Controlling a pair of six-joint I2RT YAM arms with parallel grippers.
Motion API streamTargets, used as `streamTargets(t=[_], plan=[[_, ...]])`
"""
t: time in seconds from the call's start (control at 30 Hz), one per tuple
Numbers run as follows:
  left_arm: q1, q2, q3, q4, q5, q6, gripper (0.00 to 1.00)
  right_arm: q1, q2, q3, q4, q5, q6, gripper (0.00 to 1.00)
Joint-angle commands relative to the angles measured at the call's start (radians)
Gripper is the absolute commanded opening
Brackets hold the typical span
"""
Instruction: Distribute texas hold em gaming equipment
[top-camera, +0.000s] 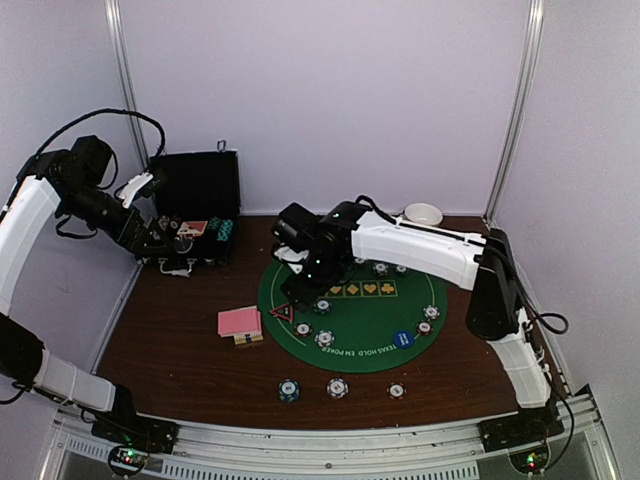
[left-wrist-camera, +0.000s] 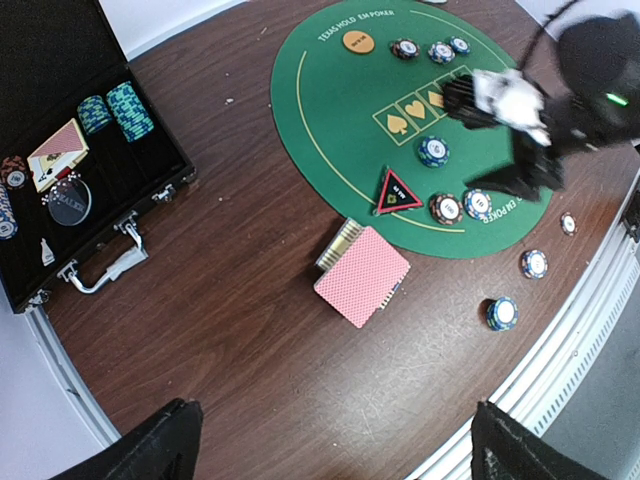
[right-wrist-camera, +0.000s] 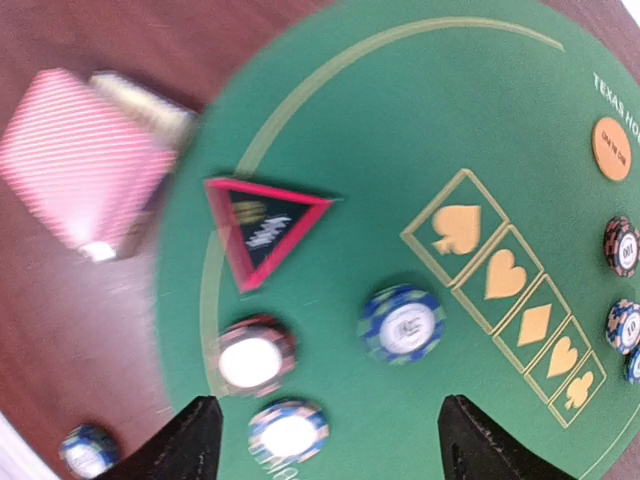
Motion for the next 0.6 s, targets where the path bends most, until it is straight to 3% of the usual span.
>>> streamTargets(t=[0.0, 0.23, 0.57], plan=[[-0.004, -0.003, 0.019, -0.005, 0.011, 0.012, 0.97, 0.146, -0.125, -0.106, 0.011, -0.015, -0.037, 0.82], [-0.005, -0.009, 0.01, -0.004, 0.016, 0.012, 0.97, 0.281, -0.102, -0.203, 0.031, -0.101, -0.034, 0.9], [-0.005, -0.014, 0.014, -0.008, 0.021, 0.011, 0.98, 0.301, -0.032, -0.249, 0.04, -0.126, -0.037, 0.93]])
